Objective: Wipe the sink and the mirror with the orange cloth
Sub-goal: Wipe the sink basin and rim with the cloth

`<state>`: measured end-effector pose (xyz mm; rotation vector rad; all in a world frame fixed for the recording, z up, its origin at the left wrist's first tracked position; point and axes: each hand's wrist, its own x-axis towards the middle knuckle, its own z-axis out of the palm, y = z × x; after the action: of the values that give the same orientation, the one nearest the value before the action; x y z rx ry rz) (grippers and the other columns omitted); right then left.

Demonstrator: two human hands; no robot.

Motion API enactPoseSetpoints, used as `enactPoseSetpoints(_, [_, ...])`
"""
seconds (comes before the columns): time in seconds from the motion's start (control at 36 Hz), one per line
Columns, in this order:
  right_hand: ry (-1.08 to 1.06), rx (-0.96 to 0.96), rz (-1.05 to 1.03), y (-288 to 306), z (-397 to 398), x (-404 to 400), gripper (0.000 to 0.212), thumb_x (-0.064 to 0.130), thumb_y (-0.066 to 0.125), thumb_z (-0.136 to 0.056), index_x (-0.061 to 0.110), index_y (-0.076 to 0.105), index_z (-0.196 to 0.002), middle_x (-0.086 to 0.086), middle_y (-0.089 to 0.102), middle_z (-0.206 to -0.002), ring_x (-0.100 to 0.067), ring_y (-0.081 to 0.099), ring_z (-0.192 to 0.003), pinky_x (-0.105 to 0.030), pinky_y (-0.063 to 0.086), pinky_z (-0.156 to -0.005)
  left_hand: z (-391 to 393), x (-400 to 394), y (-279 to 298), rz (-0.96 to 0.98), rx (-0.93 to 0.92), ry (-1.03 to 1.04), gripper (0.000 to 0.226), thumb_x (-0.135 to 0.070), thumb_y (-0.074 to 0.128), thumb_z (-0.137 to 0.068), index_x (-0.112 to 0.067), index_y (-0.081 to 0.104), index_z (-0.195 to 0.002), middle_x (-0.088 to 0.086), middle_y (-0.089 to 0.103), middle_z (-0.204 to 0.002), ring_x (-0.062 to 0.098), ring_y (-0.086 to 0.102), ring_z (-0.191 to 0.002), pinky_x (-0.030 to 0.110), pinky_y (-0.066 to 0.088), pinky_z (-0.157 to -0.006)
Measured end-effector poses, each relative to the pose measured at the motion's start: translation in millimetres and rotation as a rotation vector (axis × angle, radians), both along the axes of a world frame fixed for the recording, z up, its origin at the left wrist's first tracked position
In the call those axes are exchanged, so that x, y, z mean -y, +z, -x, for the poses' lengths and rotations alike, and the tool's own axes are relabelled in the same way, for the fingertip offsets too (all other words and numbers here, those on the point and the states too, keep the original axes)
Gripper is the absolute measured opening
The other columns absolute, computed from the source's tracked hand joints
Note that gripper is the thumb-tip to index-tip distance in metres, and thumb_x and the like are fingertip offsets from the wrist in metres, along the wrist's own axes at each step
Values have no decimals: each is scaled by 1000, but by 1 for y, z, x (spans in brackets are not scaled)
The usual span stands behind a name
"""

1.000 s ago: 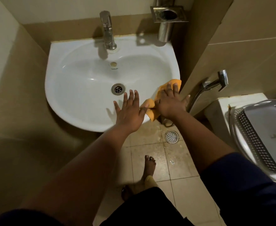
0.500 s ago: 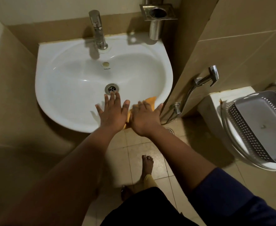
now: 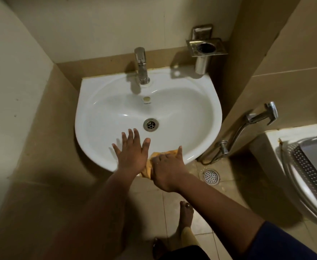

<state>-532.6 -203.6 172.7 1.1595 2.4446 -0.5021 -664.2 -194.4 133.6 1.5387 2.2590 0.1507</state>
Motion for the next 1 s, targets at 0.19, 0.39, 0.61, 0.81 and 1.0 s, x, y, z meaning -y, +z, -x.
enactPoseSetpoints(0.19, [56,-24,10,-2,8,11,62,44,33,-98,10,19,-148,-15,23,-154,-33,19,-142,-61,0,-112,9,-1,-2,-1,-58,16,66,-53,9,-95,-19,-2,-150,1,-6,-159,21,-14,-145,53,-12,-112])
enactPoseSetpoints(0.39, [59,-87,141,0,47,1,54,43,32,-99,3,37,-135,-22,41,-139,-36,39,-128,-50,33,-102,32,-3,-1,-2,-118,82,66,-53,12,-96,-16,2,-150,3,-1,-159,23,-10,-146,54,-9,-113])
enactPoseSetpoints(0.61, [59,-164,264,-7,52,-4,59,43,32,-100,5,25,-145,-18,21,-154,-37,20,-142,-49,25,-112,51,-5,3,7,-144,162,67,-52,13,-95,-13,6,-150,7,3,-159,27,-6,-146,54,-4,-114])
enactPoseSetpoints(0.81, [186,-195,184,-12,46,0,62,39,32,-101,5,12,-149,-17,12,-157,-35,13,-144,-49,20,-115,64,-8,1,-17,-159,211,64,-47,18,-97,-11,13,-149,10,8,-158,29,-1,-146,53,-1,-115])
enactPoseSetpoints(1.0, [128,-287,255,-29,100,-5,56,32,34,-101,9,19,-150,-21,9,-156,-42,7,-143,-52,18,-116,77,-16,2,-78,-100,280,58,-39,24,-99,-6,22,-147,15,17,-156,32,5,-145,51,2,-115])
